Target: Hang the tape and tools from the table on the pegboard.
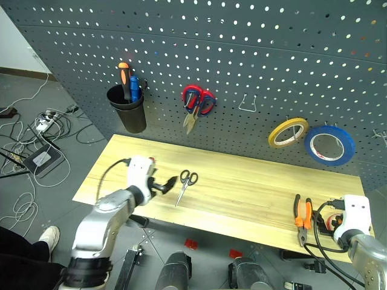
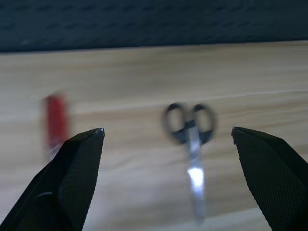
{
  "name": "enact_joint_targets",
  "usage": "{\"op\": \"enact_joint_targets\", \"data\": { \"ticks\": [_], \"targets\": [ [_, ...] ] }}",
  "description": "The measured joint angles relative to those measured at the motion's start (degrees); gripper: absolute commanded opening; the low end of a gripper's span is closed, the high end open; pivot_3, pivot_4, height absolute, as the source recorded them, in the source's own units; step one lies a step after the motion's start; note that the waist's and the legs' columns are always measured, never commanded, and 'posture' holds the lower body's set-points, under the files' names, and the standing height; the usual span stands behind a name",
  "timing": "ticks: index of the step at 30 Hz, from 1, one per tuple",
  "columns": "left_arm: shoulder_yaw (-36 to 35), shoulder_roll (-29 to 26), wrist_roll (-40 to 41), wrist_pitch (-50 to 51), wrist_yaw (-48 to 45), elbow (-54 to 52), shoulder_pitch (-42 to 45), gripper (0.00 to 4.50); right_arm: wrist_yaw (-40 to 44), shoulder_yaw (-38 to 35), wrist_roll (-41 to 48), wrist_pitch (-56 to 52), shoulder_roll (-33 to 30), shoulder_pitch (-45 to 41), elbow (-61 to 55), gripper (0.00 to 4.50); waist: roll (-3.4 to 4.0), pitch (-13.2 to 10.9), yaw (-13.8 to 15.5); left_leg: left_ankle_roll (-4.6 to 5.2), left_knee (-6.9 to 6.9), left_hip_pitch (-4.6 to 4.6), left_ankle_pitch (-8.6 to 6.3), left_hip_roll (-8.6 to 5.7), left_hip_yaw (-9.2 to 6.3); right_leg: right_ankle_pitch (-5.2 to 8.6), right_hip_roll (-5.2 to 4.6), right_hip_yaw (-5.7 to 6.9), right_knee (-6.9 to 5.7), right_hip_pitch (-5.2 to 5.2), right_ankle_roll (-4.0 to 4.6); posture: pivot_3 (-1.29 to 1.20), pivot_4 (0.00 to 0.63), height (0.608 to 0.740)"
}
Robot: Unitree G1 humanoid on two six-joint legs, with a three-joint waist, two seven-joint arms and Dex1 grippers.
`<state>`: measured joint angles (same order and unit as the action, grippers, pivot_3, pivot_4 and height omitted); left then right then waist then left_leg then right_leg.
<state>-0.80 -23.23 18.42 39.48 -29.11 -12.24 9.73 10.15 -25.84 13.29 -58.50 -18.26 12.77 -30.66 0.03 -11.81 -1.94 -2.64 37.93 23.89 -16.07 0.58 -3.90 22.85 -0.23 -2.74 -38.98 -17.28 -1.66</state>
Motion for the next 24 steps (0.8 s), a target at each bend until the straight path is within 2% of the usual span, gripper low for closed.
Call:
{"op": "enact_joint_targets", "data": {
  "ticks": [7, 12, 16, 19, 24],
  "targets": [
    [9.3, 5.5, 4.8, -6.1, -18.3, 8.9, 14.9, 4.48, -0.6, -2.4, 1.3, -6.6, -2.0, -3.6, 0.9, 4.5, -0.14, -2.6, 0.0, 0.02, 0.22, 0.37, 0.01, 0.07, 0.47, 0.0, 0.05, -0.09, 0.01, -0.04, 0.0, -0.1, 0.339, 0.74],
    [18.7, 7.2, 2.2, -19.0, -33.9, 16.8, 21.9, 4.48, -1.3, -5.6, 2.1, -13.0, -1.7, -6.8, -0.7, 4.5, -0.18, -4.5, -0.9, 0.08, 0.21, 0.31, 0.04, 0.07, 0.89, 0.0, 0.15, -0.78, 0.04, -0.07, 0.0, -0.13, 0.38, 0.74],
    [23.1, 11.2, -1.6, -28.3, -39.8, 25.1, 25.6, 4.48, -1.2, -6.3, 2.7, -14.0, -1.6, -9.3, -0.4, 4.5, -0.32, -6.3, -1.4, 0.2, 0.35, 0.5, 0.1, 0.08, 0.96, 0.0, 0.22, -1.23, -0.01, -0.25, -0.01, -0.14, 0.409, 0.74],
    [23.9, 14.4, -3.9, -34.7, -41.7, 31.4, 28.8, 4.48, -0.5, -6.8, 3.3, -13.6, -2.1, -10.9, 0.9, 4.5, -0.29, -7.3, -1.4, 0.27, 0.89, 0.92, 0.06, 0.09, 0.93, -0.01, 0.43, -1.24, -0.1, -0.39, -0.01, -0.14, 0.426, 0.74],
    [25.1, 19.8, -8.1, -45.0, -42.8, 43.8, 33.5, 4.48, 0.4, -6.4, 3.3, -11.4, -3.8, -11.7, 5.1, 4.5, -0.39, -9.0, -1.3, 0.36, 1.0, 1.11, 0.02, 0.08, 0.95, -0.01, 0.32, -1.28, -0.37, -0.59, -0.03, -0.15, 0.453, 0.74]
  ]
}}
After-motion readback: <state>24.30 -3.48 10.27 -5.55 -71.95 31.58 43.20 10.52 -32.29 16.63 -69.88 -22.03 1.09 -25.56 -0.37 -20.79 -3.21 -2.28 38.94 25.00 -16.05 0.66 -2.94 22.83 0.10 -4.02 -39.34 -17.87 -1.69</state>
